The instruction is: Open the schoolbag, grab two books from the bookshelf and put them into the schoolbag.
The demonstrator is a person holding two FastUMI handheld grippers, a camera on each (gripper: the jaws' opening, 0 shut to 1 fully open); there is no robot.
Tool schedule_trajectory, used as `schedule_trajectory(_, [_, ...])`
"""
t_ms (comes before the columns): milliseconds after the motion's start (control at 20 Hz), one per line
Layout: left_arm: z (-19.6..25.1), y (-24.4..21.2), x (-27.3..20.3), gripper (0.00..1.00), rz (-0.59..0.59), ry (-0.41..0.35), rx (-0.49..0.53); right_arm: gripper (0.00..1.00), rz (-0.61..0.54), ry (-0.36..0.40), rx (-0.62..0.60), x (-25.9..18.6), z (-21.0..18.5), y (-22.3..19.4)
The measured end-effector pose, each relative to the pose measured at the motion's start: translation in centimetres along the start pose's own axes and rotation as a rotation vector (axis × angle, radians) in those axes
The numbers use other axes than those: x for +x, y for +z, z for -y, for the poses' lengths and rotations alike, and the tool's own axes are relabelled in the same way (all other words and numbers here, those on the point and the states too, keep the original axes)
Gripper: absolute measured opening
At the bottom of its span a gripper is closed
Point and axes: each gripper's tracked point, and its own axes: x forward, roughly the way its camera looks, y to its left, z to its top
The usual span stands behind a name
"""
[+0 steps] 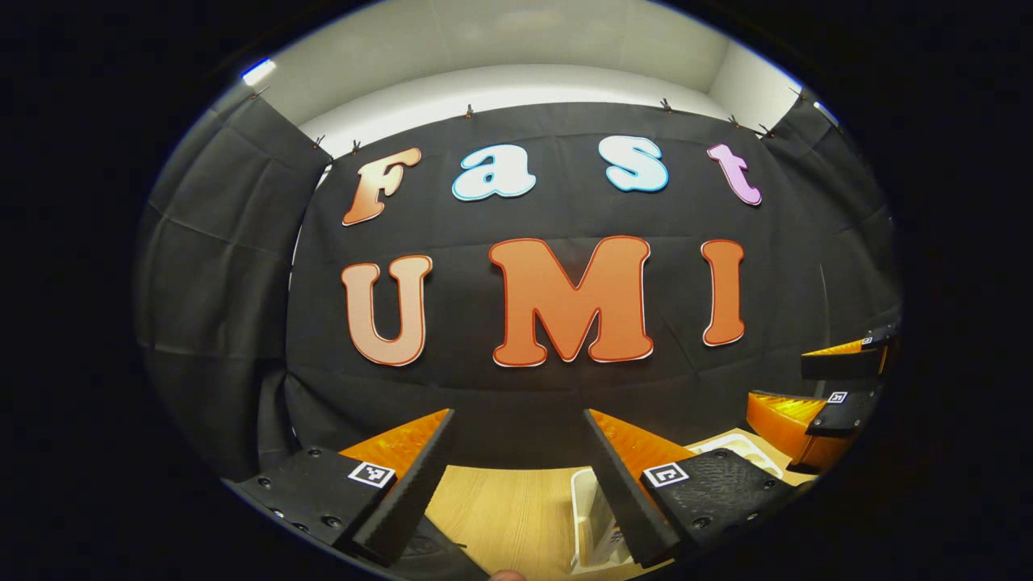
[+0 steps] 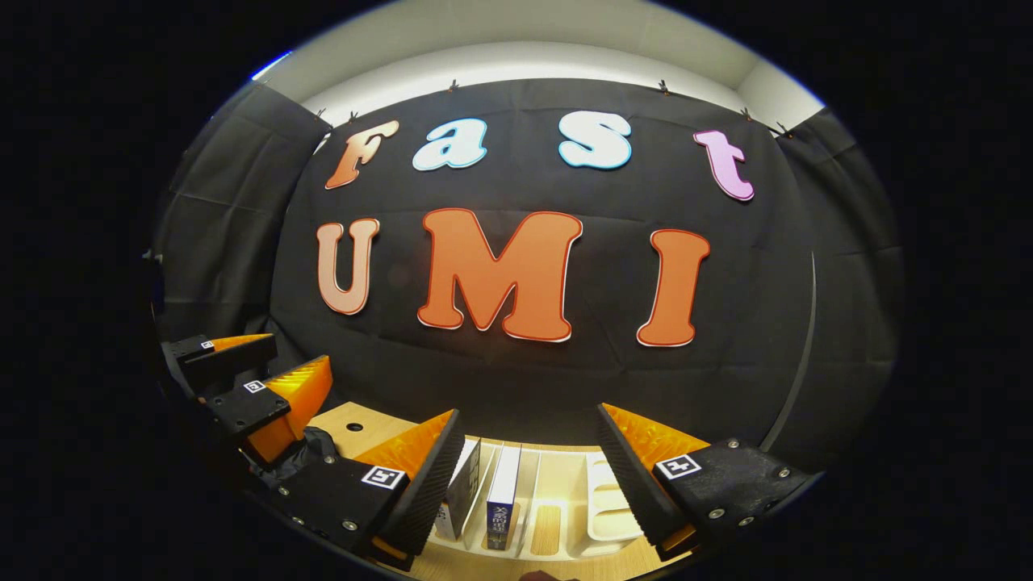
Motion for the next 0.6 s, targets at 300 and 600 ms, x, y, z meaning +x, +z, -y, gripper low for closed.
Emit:
schedule_trajectory(300, [0.0, 0.0, 0.0, 0.95, -0.002, 0.004, 0.025, 0.97, -0.005, 0.020, 0.006, 0.1, -0.7, -0.4])
schedule_trajectory(600, [-0.9, -0.8, 0.3, 0.96, -0.017, 0.015, 0.055, 0.97, -0.027, 0.003, 0.013, 0.7, 0.2, -1.1])
